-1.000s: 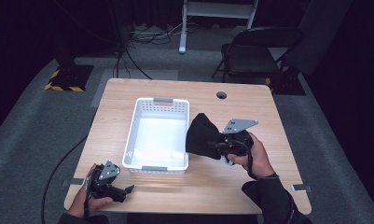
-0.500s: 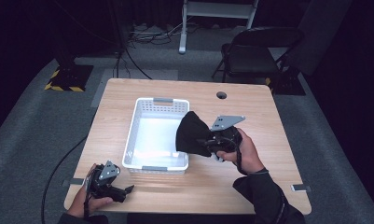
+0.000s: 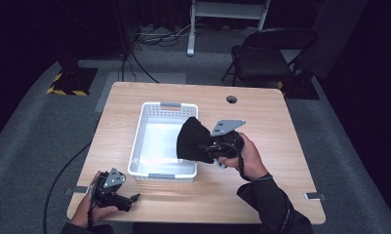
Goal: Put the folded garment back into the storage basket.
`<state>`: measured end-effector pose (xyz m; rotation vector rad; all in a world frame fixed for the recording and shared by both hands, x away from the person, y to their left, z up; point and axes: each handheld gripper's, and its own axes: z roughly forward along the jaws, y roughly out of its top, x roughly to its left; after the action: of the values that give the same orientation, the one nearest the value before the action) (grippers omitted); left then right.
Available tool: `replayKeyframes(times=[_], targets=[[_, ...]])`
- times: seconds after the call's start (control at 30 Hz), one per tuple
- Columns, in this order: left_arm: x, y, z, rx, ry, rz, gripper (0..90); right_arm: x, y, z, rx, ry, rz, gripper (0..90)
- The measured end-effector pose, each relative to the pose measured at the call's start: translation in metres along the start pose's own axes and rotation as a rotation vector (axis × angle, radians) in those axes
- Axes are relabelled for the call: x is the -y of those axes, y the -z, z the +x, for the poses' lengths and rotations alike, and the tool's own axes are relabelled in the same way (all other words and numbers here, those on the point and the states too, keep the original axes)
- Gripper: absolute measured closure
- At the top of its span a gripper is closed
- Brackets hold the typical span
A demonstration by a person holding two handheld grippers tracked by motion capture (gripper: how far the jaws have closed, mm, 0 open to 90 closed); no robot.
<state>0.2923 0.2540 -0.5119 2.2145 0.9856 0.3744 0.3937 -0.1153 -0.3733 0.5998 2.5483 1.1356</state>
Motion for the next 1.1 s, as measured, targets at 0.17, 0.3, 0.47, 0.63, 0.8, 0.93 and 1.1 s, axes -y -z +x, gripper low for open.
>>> replayKeyframes(times=[0.17,0.3,0.47,0.63,0.8,0.93,1.1], targets=[[0.000,0.000,0.000,0.000,0.000,0.000,0.6,-0.004,-0.007,0.002,-0.011,0.006,0.007,60.6],[0.000,0.000,0.000,-0.001,0.000,0.000,0.6,-0.007,-0.013,0.004,-0.024,0.003,0.006,60.5],[0.000,0.000,0.000,-0.001,0.000,0.000,0.7,-0.012,-0.020,0.006,-0.038,0.006,0.008,60.5],[0.000,0.000,0.000,-0.001,0.000,0.000,0.7,-0.017,-0.028,0.008,-0.043,0.012,0.016,60.5],[0.000,0.000,0.000,-0.001,0.000,0.000,0.7,-0.023,-0.035,0.010,-0.045,0.018,0.020,60.5],[0.000,0.000,0.000,0.000,0.000,0.000,0.7,-0.026,-0.040,0.012,-0.048,0.016,0.024,60.5],[0.000,0.000,0.000,0.000,0.000,0.000,0.7,-0.030,-0.047,0.013,-0.050,0.017,0.037,60.5]])
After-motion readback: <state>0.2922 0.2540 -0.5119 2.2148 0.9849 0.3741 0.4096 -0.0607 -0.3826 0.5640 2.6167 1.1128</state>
